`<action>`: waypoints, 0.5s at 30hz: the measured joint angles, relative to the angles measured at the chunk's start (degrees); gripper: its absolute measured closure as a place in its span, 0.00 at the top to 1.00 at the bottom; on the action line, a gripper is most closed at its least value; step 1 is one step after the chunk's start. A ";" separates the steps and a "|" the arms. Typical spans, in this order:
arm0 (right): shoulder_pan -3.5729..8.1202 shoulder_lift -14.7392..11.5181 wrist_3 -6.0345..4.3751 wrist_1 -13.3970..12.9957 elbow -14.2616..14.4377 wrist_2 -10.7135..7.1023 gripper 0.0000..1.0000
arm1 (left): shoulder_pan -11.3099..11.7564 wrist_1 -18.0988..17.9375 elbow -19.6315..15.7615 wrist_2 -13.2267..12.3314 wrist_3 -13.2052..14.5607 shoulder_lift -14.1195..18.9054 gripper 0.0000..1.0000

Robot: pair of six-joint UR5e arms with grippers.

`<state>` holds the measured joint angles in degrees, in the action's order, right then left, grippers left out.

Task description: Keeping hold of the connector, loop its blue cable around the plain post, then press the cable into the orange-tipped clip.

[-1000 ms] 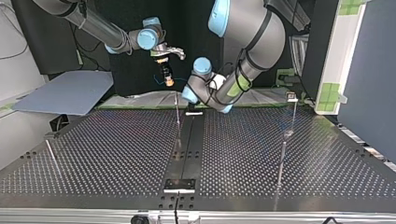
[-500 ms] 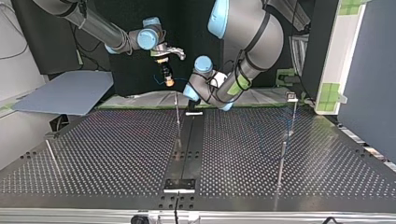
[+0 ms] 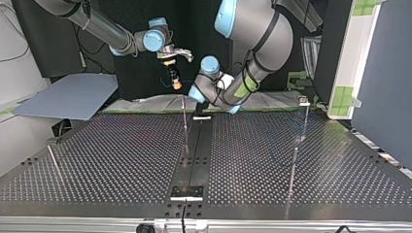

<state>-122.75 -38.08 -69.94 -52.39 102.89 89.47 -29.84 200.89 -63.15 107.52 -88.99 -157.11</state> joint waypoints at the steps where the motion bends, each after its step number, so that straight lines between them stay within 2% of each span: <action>1: -0.02 0.01 0.01 0.07 0.00 0.02 0.00 | -0.02 -0.20 -0.15 0.32 0.09 0.00 0.28; 2: -0.05 0.02 0.02 0.15 0.00 0.04 0.00 | -0.04 -0.38 -0.29 0.62 0.17 0.01 0.00; 6: -0.16 0.01 0.09 0.35 0.00 0.08 0.00 | -0.07 -1.73 -1.27 1.92 0.39 0.01 0.00; 15: -0.35 -0.02 0.13 0.55 0.00 0.14 0.00 | -0.30 -2.87 -1.65 2.66 0.61 0.12 0.00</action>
<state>-123.10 -38.11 -69.81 -51.84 102.88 89.62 -30.14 198.02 -64.79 110.18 -88.39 -156.99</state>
